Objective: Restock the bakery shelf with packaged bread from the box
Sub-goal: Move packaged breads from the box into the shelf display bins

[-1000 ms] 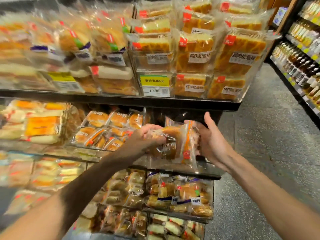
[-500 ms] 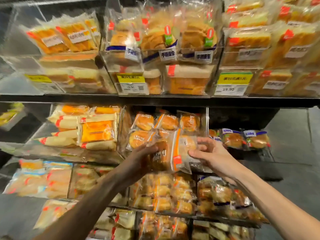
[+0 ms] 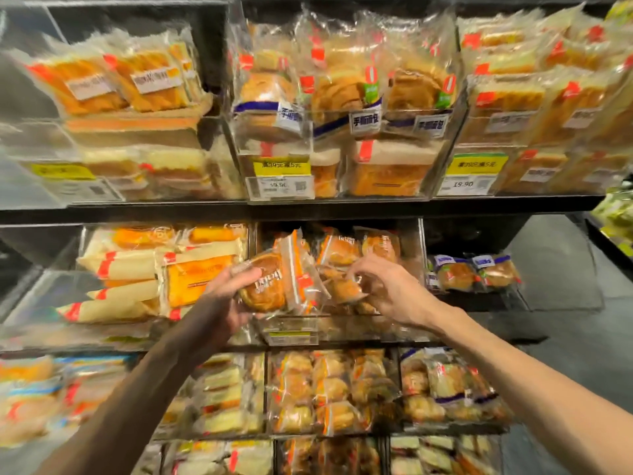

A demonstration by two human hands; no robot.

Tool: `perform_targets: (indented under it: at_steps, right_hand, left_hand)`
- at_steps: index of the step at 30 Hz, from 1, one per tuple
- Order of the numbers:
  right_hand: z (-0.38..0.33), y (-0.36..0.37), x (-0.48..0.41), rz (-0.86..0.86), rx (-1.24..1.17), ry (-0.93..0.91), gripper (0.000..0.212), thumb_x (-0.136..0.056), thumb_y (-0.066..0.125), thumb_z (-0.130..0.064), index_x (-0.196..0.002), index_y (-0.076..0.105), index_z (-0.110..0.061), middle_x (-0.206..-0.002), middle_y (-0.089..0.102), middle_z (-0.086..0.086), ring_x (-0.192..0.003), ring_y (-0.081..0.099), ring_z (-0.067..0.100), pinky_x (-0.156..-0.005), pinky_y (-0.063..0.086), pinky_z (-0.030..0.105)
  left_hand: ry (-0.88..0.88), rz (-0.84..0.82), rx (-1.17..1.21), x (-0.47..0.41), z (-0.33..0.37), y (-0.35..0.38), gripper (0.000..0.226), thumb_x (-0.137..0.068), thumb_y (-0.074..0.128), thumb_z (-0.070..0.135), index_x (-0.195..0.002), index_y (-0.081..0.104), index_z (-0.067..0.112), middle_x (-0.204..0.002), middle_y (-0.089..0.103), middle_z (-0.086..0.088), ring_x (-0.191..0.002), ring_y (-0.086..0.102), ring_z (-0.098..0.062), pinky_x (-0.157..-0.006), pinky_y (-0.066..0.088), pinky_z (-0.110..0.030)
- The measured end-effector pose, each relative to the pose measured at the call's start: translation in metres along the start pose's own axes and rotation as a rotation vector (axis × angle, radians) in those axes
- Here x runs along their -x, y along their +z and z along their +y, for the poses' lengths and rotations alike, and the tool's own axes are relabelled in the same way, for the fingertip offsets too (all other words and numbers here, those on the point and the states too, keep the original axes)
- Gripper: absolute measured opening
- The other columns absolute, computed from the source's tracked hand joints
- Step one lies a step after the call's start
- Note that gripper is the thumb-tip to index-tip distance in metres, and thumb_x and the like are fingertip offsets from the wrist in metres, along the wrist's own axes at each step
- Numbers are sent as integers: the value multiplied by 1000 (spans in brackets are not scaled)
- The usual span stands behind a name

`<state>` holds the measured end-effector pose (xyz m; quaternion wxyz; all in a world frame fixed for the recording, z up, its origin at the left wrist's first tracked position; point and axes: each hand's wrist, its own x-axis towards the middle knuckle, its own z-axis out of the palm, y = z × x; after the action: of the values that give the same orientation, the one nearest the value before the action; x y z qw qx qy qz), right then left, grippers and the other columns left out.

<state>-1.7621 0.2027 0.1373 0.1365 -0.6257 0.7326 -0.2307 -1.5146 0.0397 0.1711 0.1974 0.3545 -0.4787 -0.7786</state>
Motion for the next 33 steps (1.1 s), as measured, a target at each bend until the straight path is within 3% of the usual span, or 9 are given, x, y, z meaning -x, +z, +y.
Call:
perform_targets:
  at_steps: [4,6,8,10,14,19,23,29,33]
  right_hand:
    - [4,16,-7,-53,248,-71,56,-74,69,3,-125,54,-16,-139,45,10,-132,38,32,-108,37,46]
    - [2,15,-11,-82,404,24,49,-87,64,-8,-132,49,-23,-147,37,10,-138,33,34,-108,36,50]
    - [2,12,-11,-116,401,120,44,-95,55,-14,-137,44,-24,-146,38,11,-123,52,32,-97,48,43]
    - [8,15,-13,-151,404,103,59,-91,55,-3,-143,39,-26,-149,31,9,-106,62,29,-84,55,33]
    - [16,14,-20,-239,112,180,49,-89,65,-21,-137,54,-16,-146,40,-3,-132,45,20,-111,39,37]
    - [24,22,-21,-237,-23,186,12,-94,62,-18,-100,68,-27,-128,46,-13,-124,45,7,-115,33,39]
    - [23,35,-31,-304,-27,221,21,-88,68,-5,-105,70,-17,-128,40,-10,-120,43,5,-111,32,23]
    - [27,19,-33,-591,-181,292,24,-99,57,-20,-118,70,-28,-138,43,-13,-128,42,7,-118,27,32]
    - [35,-3,-17,-424,-275,364,32,-98,54,-11,-106,70,-38,-131,55,-16,-126,52,11,-110,40,33]
  left_hand:
    - [-10,59,29,-3,3,-2,55,-72,68,20,-123,51,7,-109,71,-16,-86,75,-25,-60,59,-32]
    - [2,59,10,-4,5,-1,50,-72,67,20,-118,53,8,-105,71,-15,-80,75,-24,-58,59,-31]
    - [10,58,-16,-6,6,-3,46,-73,68,21,-115,54,8,-106,71,-16,-83,75,-25,-61,60,-35]
    - [18,38,-73,-7,8,-3,50,-75,71,22,-120,53,9,-112,70,-17,-94,73,-31,-75,60,-44]
    - [11,27,-105,-10,10,-2,57,-76,72,23,-127,50,10,-117,68,-19,-102,70,-36,-82,58,-48]
    - [3,50,-101,-14,10,1,43,-81,69,19,-117,51,8,-115,67,-21,-102,69,-38,-80,58,-47]
    - [13,48,-107,-18,11,7,51,-77,71,23,-120,51,6,-115,68,-20,-102,69,-36,-76,58,-41]
    - [34,-2,-101,-24,13,31,46,-77,72,23,-118,58,10,-106,74,-12,-94,73,-28,-67,59,-32]
    - [29,-10,-181,-31,13,50,50,-75,76,25,-121,58,15,-103,75,-7,-91,74,-21,-69,60,-33]
